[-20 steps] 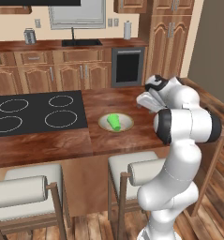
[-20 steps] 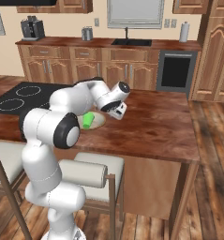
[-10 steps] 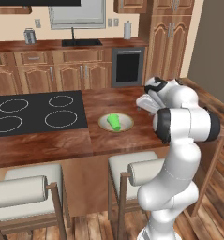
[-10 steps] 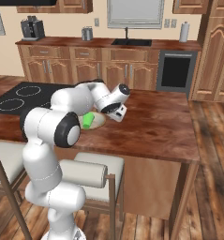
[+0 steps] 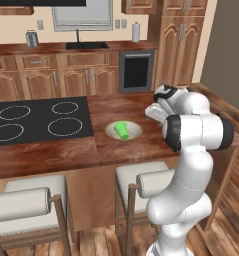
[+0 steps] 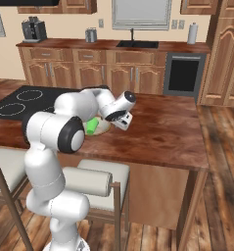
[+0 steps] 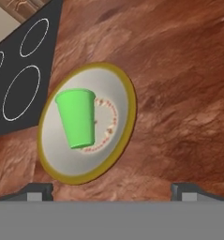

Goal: Place the cup inside the bowl on the dining table and move the bowl to any counter.

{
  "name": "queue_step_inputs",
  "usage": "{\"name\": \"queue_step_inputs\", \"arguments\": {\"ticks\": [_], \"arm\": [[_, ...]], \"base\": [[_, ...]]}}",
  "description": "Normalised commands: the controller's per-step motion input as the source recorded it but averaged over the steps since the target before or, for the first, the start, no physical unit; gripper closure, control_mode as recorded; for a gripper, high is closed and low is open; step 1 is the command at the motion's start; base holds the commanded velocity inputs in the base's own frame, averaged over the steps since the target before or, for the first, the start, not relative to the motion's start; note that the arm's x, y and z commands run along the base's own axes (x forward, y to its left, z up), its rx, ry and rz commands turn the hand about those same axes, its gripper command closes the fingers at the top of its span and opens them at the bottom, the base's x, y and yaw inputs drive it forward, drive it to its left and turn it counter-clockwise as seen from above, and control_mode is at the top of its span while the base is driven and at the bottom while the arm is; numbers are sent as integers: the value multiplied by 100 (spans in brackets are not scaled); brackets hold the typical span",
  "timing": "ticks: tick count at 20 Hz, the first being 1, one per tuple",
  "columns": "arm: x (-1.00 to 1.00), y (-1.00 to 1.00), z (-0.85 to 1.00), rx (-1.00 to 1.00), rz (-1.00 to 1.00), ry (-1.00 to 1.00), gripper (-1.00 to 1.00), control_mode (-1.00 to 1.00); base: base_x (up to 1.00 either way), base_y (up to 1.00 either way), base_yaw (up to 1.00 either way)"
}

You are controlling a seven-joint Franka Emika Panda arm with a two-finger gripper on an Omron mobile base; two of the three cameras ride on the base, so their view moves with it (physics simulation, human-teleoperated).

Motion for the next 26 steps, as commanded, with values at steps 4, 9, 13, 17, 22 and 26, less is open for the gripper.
{"name": "queue_step_inputs", "arguments": {"ticks": [4,9,13,17,22,26], "arm": [[3,0,-7,0,0,0,-100,-100],[0,0,-8,0,0,0,-100,-100],[0,1,-21,0,0,2,-100,-100],[0,0,-16,0,0,3,-100,-100],[9,7,-3,0,0,6,-100,-100],[19,11,0,0,0,6,-100,-100]], "base": [[0,0,0],[0,0,0],[0,0,0],[0,0,0],[0,0,0],[0,0,0]]}}
